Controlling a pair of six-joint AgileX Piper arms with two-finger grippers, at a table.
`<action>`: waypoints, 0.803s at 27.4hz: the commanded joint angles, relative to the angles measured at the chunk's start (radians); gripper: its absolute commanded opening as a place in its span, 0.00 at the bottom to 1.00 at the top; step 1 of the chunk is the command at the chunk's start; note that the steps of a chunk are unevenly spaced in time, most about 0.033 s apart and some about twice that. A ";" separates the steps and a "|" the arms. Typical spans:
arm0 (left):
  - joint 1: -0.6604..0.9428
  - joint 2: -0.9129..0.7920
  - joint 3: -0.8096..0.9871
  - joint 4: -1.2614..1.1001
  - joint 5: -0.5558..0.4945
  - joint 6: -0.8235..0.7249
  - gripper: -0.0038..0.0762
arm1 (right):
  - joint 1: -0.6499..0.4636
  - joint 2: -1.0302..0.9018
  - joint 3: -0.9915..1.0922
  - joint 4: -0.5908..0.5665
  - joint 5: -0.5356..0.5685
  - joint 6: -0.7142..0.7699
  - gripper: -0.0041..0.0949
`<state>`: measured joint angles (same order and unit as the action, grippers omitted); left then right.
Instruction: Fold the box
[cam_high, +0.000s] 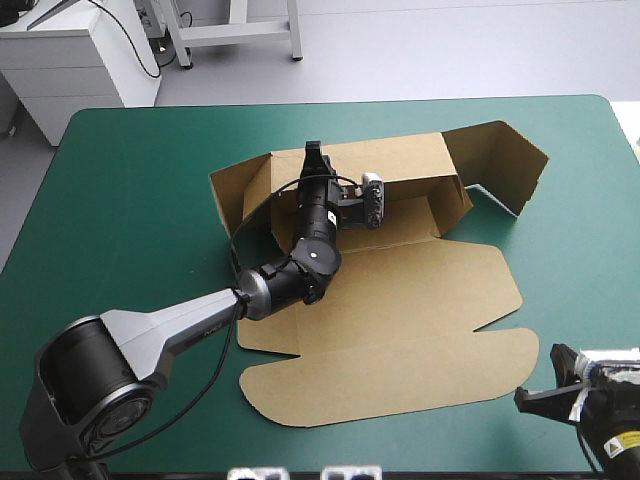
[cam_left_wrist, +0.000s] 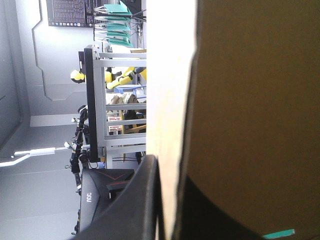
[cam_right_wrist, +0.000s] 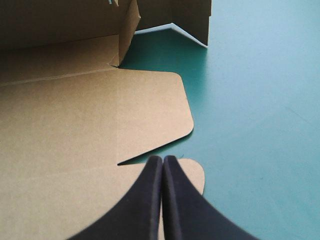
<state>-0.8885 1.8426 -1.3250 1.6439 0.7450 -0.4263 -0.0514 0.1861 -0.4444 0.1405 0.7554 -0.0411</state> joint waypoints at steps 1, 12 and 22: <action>-0.002 -0.033 -0.027 0.000 0.037 -0.020 0.04 | -0.005 0.168 -0.146 0.013 -0.091 -0.009 0.02; -0.002 -0.023 -0.027 0.003 0.044 -0.020 0.04 | -0.005 0.707 -0.580 0.017 -0.098 -0.089 0.02; -0.002 -0.023 -0.027 0.003 0.044 -0.020 0.04 | -0.005 1.197 -1.037 0.113 -0.126 -0.135 0.02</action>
<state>-0.8885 1.8579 -1.3318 1.6523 0.7611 -0.4263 -0.0514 1.3290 -1.3571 0.2190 0.6988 -0.1640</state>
